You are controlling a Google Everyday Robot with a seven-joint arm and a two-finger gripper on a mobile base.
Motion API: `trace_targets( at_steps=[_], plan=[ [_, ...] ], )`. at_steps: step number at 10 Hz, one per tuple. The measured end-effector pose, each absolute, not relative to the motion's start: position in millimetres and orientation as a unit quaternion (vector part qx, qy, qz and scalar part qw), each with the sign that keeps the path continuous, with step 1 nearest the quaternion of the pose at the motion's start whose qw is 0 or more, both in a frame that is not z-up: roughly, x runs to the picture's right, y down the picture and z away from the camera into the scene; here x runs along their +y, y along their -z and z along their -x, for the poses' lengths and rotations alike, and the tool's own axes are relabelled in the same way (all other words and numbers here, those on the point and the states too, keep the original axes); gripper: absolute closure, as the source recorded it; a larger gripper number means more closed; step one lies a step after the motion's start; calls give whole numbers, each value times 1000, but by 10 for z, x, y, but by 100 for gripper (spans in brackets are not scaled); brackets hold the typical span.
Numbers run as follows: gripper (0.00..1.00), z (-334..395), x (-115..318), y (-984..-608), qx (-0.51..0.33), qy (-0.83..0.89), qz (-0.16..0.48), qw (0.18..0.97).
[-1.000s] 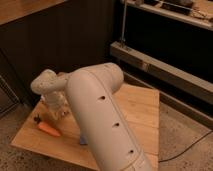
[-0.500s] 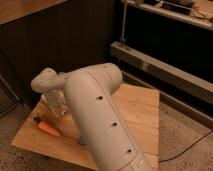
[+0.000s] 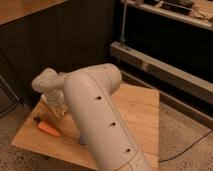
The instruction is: Stand the bottle upright
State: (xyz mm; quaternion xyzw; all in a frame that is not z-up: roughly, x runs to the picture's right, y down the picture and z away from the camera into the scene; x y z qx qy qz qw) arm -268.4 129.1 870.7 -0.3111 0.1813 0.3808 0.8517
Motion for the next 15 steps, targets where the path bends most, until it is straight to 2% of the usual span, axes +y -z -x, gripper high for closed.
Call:
trace_targets(
  at_steps=[1,2,8,15],
  plan=[
    [58,2693,1293,-8712,182,-381,311,851],
    [64,2697,1294,-8719,182,-381,311,851],
    [64,2665,1295,-8750,190,-384,310,849],
    [64,2655,1026,-8479,171,-397,288,854]
  ],
)
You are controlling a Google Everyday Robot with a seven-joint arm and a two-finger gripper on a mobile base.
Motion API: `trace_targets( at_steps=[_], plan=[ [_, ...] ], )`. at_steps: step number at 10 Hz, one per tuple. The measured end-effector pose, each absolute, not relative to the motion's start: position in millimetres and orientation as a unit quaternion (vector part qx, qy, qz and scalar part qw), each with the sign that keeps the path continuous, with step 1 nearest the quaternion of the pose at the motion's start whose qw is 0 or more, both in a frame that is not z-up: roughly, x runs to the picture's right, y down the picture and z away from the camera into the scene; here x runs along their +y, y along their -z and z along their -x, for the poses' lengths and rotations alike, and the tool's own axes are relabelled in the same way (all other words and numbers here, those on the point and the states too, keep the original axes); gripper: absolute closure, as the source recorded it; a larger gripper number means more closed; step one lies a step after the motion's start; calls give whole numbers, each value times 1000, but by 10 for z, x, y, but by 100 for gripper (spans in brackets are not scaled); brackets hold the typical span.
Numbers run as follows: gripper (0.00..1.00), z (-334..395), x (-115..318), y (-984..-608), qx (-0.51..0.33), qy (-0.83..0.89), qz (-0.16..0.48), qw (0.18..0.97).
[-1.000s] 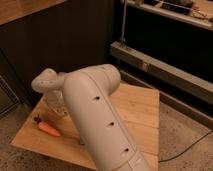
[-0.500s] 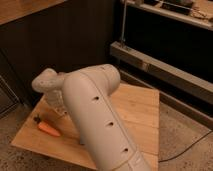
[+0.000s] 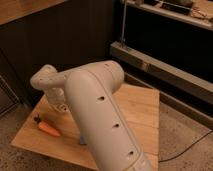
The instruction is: Stand the bottle upright
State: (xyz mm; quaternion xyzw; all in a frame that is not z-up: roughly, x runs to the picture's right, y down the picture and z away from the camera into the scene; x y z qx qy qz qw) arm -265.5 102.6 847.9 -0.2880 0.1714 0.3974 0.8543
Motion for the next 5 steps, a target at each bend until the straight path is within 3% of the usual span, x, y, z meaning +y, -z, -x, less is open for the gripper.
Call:
trace_targets(
  at_steps=[5],
  plan=[
    [64,2715,926,-8274,158,-393,278,862]
  ],
)
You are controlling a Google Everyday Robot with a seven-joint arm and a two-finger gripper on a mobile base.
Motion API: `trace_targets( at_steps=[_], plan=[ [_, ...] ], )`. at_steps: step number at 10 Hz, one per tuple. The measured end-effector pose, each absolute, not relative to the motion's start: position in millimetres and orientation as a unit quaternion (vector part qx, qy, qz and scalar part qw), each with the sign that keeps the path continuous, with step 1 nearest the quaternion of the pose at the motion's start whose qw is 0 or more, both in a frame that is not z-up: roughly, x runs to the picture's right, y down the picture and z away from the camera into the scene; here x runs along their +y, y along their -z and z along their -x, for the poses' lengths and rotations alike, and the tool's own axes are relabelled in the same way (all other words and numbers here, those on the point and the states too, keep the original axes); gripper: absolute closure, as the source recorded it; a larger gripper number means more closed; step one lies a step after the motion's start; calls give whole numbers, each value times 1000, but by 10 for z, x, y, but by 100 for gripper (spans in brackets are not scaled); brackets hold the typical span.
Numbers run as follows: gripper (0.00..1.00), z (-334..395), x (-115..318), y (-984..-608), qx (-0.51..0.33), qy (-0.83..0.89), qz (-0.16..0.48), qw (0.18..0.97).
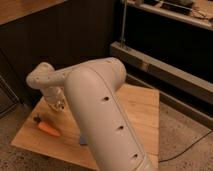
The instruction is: Stand the bottle upright
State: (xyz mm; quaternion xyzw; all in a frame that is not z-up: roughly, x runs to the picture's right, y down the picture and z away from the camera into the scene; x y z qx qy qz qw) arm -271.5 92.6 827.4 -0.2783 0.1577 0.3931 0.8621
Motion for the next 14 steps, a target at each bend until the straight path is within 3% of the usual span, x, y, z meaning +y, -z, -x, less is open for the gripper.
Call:
trace_targets(
  at_steps=[14],
  plan=[
    [64,2977,537,-7831,128,-384,259,877]
  ],
)
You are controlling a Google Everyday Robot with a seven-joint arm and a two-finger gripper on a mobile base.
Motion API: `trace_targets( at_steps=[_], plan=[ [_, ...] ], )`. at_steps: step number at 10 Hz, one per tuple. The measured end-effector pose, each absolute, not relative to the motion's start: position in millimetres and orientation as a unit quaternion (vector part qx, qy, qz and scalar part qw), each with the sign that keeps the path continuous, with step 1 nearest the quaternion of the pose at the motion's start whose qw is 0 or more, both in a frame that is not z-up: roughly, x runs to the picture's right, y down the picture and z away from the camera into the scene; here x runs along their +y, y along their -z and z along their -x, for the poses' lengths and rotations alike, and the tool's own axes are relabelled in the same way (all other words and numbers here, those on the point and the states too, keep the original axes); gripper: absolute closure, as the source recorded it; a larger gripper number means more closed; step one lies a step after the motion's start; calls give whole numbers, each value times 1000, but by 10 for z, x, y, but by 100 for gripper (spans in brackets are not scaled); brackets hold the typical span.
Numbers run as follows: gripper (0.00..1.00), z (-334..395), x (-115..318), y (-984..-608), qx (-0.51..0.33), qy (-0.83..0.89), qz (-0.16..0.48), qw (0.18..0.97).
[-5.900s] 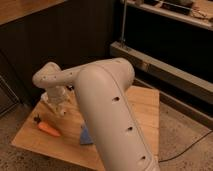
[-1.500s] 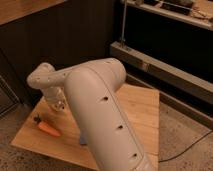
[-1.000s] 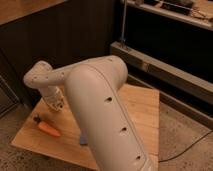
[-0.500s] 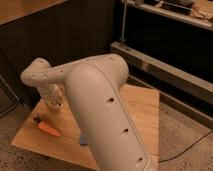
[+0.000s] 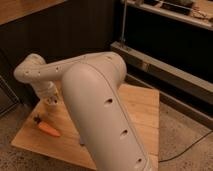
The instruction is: Stand the bottle upright
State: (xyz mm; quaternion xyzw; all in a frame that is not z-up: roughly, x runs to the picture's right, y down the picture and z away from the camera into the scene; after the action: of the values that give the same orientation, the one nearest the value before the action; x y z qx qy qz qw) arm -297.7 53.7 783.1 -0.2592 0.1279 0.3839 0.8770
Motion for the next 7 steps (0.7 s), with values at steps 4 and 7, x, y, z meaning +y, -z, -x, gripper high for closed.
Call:
trace_targets(
  at_steps=[4,7],
  plan=[
    [64,3106,375,-7731,122,-378,248,884],
    [64,3221,266,-7649,116,-372,241,889]
  ],
)
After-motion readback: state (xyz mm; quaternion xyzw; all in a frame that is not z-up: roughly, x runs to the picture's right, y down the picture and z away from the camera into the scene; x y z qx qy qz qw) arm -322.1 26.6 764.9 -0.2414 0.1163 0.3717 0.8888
